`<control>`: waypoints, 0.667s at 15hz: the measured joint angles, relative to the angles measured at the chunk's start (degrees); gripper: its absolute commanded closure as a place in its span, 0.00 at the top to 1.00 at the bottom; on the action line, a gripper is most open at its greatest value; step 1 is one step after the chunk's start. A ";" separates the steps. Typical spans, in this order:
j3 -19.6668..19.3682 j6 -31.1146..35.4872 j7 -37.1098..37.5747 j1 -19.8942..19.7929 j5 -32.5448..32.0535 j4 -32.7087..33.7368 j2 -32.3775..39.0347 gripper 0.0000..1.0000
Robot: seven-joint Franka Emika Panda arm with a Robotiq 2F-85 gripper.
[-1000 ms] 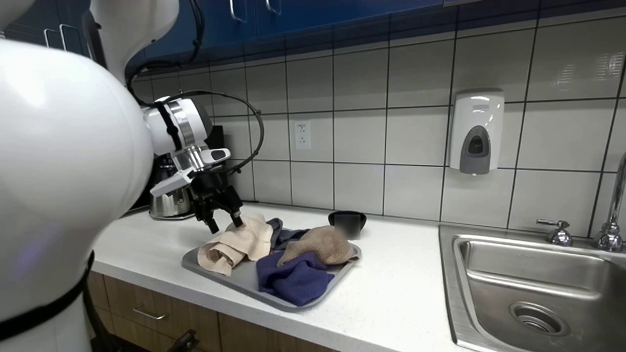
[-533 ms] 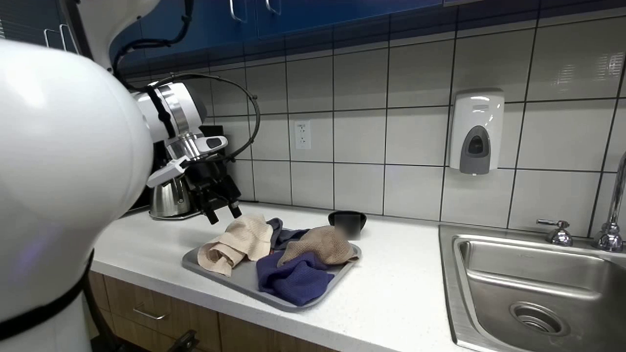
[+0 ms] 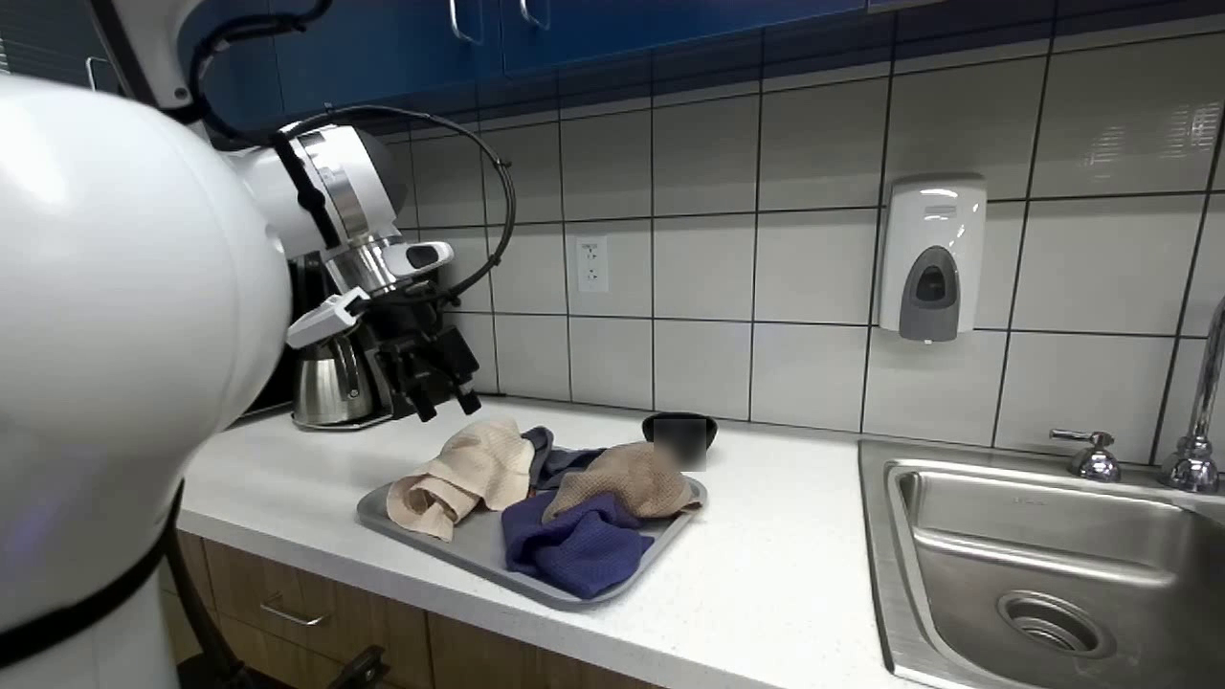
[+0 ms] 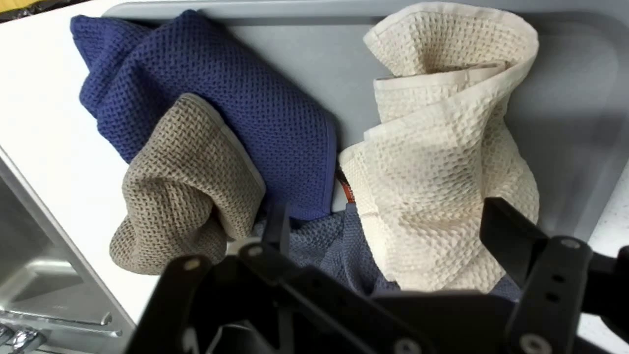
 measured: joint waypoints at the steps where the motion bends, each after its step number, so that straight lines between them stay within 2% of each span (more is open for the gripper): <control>1: 0.00 1.37 -0.87 -0.83 0.41 -0.94 -0.87 1.00; 4: -0.11 5.89 -6.57 -3.28 3.40 -3.38 -2.62 1.00; 10: -0.44 10.47 -24.86 -6.09 12.88 -5.65 -3.32 1.00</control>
